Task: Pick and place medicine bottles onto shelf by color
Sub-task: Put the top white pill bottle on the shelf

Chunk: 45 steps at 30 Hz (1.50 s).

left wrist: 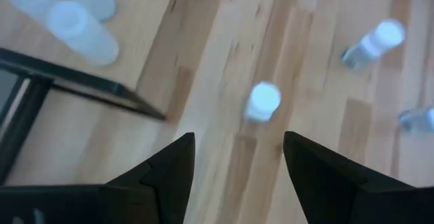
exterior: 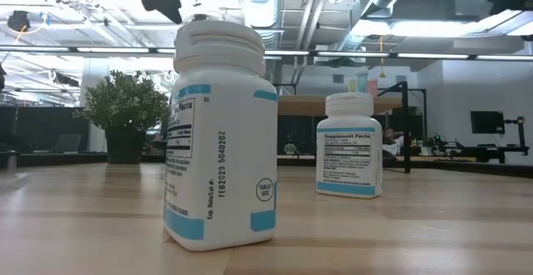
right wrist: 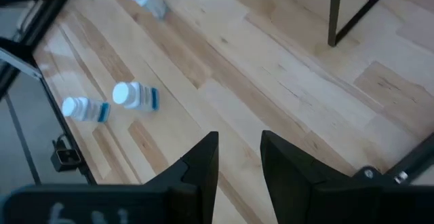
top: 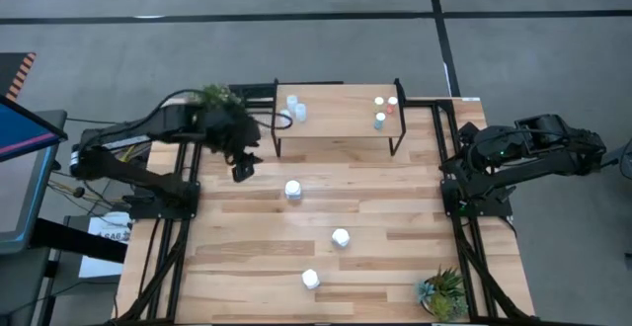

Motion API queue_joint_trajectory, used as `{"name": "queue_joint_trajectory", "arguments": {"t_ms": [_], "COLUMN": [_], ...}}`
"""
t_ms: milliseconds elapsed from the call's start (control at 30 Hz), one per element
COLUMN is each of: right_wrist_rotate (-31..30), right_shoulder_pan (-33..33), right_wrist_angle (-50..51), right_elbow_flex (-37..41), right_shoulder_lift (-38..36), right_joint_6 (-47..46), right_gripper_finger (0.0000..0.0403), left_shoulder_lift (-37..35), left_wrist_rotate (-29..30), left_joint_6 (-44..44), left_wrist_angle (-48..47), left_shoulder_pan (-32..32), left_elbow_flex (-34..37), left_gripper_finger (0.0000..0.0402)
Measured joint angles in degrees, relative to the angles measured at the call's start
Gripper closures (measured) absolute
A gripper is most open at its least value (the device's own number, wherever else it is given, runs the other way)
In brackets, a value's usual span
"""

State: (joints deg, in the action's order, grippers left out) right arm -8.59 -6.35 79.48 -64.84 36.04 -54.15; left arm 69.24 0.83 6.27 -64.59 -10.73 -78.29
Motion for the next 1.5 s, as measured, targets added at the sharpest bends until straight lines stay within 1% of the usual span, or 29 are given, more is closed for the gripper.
{"name": "queue_joint_trajectory", "arguments": {"t_ms": [133,233,300,400,533,700,800,900,1133,1233,1500], "right_wrist_rotate": [-0.8,-1.8,-2.8,-4.9,-4.9,-4.9,-4.9,-5.0,-4.9,-4.9,-4.9], "right_shoulder_pan": [0.0,0.0,0.0,0.0,0.0,0.0,0.0,0.0,0.0,0.0,0.0], "right_wrist_angle": [-1.9,-2.2,-2.3,-2.4,-2.4,-2.4,-3.4,-6.9,-17.1,-18.0,-15.8], "right_elbow_flex": [0.0,0.0,0.0,0.0,0.0,0.0,0.0,0.0,0.0,0.0,0.0], "right_shoulder_lift": [0.0,0.0,0.0,0.0,0.0,0.0,0.0,0.0,0.4,0.5,1.2], "right_joint_6": [0.0,0.0,0.1,0.0,-2.0,-2.2,-0.9,0.6,9.7,12.1,12.2], "right_gripper_finger": [0.0269,0.0269,0.0269,0.0269,0.0269,0.0269,0.0269,0.0269,0.0269,0.0269,0.0269], "left_shoulder_lift": [-4.8,-6.1,-6.1,-5.6,-5.5,-5.5,-5.5,-5.5,-5.5,-5.5,-5.5], "left_wrist_rotate": [-0.1,0.2,0.6,0.6,2.0,2.9,2.9,2.9,2.9,2.9,2.6], "left_joint_6": [2.0,2.0,2.0,3.0,1.7,1.5,1.5,1.5,1.5,1.5,1.2], "left_wrist_angle": [8.6,11.9,12.4,12.3,12.8,14.3,15.0,15.2,17.1,18.3,18.2], "left_shoulder_pan": [3.0,4.0,4.2,4.2,4.2,4.2,4.2,4.2,4.2,4.2,4.5], "left_elbow_flex": [6.9,9.6,10.4,10.4,10.4,10.4,10.4,10.4,10.4,10.4,10.4], "left_gripper_finger": [0.0191,0.0191,0.0191,0.0191,0.0191,0.0191,0.0191,0.0191,0.0191,0.0191,0.0191]}}
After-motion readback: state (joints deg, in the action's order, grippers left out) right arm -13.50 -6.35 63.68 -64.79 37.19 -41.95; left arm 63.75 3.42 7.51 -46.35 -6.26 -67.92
